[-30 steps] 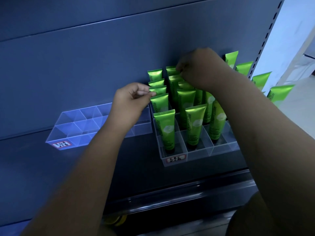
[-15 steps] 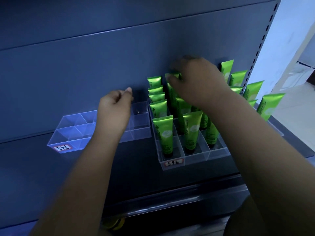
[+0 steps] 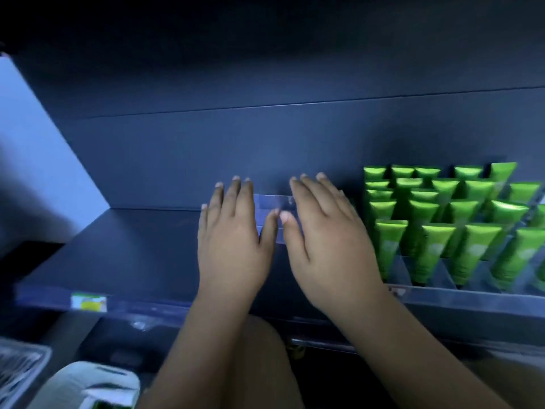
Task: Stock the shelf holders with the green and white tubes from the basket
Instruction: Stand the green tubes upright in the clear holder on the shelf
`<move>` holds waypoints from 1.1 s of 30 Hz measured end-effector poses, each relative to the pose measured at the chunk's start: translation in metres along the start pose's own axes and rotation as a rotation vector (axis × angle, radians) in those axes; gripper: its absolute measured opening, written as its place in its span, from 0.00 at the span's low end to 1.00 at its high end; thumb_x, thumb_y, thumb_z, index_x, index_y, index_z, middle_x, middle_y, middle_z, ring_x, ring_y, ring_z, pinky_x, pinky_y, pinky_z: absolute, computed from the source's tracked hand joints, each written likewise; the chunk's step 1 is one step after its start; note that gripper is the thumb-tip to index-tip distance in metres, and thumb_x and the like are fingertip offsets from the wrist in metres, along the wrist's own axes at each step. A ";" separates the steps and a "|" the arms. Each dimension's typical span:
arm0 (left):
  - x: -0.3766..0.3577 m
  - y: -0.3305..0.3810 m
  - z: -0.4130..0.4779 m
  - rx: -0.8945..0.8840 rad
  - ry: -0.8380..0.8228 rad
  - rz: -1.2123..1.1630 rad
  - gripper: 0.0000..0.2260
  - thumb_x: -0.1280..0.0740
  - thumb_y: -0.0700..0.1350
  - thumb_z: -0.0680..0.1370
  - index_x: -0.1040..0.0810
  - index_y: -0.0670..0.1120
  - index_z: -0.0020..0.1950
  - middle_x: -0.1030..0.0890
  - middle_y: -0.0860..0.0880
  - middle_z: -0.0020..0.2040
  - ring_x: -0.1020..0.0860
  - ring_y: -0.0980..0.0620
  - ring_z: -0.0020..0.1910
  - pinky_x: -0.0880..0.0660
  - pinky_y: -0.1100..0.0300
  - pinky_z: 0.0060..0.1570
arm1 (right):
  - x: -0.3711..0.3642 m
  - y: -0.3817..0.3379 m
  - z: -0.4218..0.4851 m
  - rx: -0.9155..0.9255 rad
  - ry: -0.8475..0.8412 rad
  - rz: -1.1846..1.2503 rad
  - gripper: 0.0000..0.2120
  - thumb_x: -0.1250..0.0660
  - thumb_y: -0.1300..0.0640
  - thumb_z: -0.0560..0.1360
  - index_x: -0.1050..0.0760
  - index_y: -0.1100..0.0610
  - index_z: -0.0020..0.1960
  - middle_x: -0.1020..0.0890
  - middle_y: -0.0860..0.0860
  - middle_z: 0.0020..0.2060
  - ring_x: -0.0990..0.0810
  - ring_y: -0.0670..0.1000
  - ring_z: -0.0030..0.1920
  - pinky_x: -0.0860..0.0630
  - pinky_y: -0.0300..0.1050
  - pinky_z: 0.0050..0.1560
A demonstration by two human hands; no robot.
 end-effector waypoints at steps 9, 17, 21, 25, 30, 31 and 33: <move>0.127 -0.242 -0.203 0.497 0.026 0.350 0.33 0.50 0.62 0.81 0.32 0.40 0.78 0.32 0.42 0.78 0.41 0.39 0.80 0.40 0.42 0.77 | -0.139 -0.255 -0.111 0.346 -0.330 0.261 0.28 0.46 0.44 0.82 0.34 0.57 0.78 0.32 0.55 0.77 0.40 0.56 0.80 0.37 0.58 0.76; 0.141 -0.358 -0.403 0.971 -0.116 0.388 0.31 0.45 0.63 0.83 0.30 0.42 0.75 0.29 0.42 0.76 0.38 0.41 0.80 0.38 0.42 0.77 | -0.280 -0.367 -0.247 0.572 -0.827 0.210 0.26 0.44 0.45 0.82 0.33 0.57 0.75 0.29 0.55 0.72 0.35 0.59 0.76 0.37 0.57 0.75; 0.118 -0.387 -0.455 1.081 -0.201 0.290 0.29 0.45 0.62 0.82 0.32 0.44 0.77 0.30 0.45 0.77 0.39 0.43 0.80 0.35 0.43 0.75 | -0.335 -0.348 -0.295 0.574 -1.000 0.100 0.22 0.43 0.44 0.82 0.28 0.57 0.69 0.23 0.55 0.65 0.29 0.58 0.69 0.31 0.55 0.69; 0.092 -0.415 -0.476 1.083 -0.333 0.267 0.28 0.42 0.59 0.83 0.35 0.45 0.78 0.32 0.47 0.78 0.40 0.45 0.80 0.34 0.45 0.74 | -0.374 -0.332 -0.307 0.537 -1.087 0.018 0.21 0.44 0.45 0.83 0.27 0.57 0.68 0.22 0.56 0.64 0.28 0.58 0.68 0.32 0.54 0.68; 0.050 -0.462 -0.477 1.250 -0.314 0.063 0.23 0.37 0.55 0.83 0.29 0.45 0.74 0.25 0.44 0.72 0.29 0.44 0.72 0.30 0.50 0.67 | -0.425 -0.335 -0.290 0.457 -1.103 -0.038 0.17 0.42 0.49 0.82 0.23 0.59 0.61 0.19 0.56 0.56 0.23 0.59 0.59 0.30 0.55 0.66; 0.038 -0.474 -0.479 1.312 -0.283 -0.005 0.22 0.37 0.55 0.83 0.29 0.45 0.73 0.24 0.45 0.71 0.27 0.43 0.69 0.30 0.51 0.65 | -0.439 -0.337 -0.288 0.455 -1.113 -0.050 0.17 0.42 0.49 0.82 0.23 0.58 0.60 0.19 0.56 0.55 0.22 0.58 0.58 0.29 0.54 0.65; 0.008 -0.495 -0.490 1.476 -0.262 -0.146 0.20 0.37 0.53 0.83 0.28 0.45 0.72 0.22 0.46 0.67 0.22 0.43 0.61 0.28 0.54 0.58 | -0.466 -0.338 -0.291 0.430 -1.184 -0.053 0.15 0.41 0.50 0.82 0.22 0.58 0.59 0.18 0.56 0.54 0.21 0.59 0.56 0.28 0.51 0.60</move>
Point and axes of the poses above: each hand's wrist, its own z-axis towards the middle knuckle, its own x-axis out of the back of the hand, y = z × x, the point moved 9 cm from there along z, towards the middle knuckle
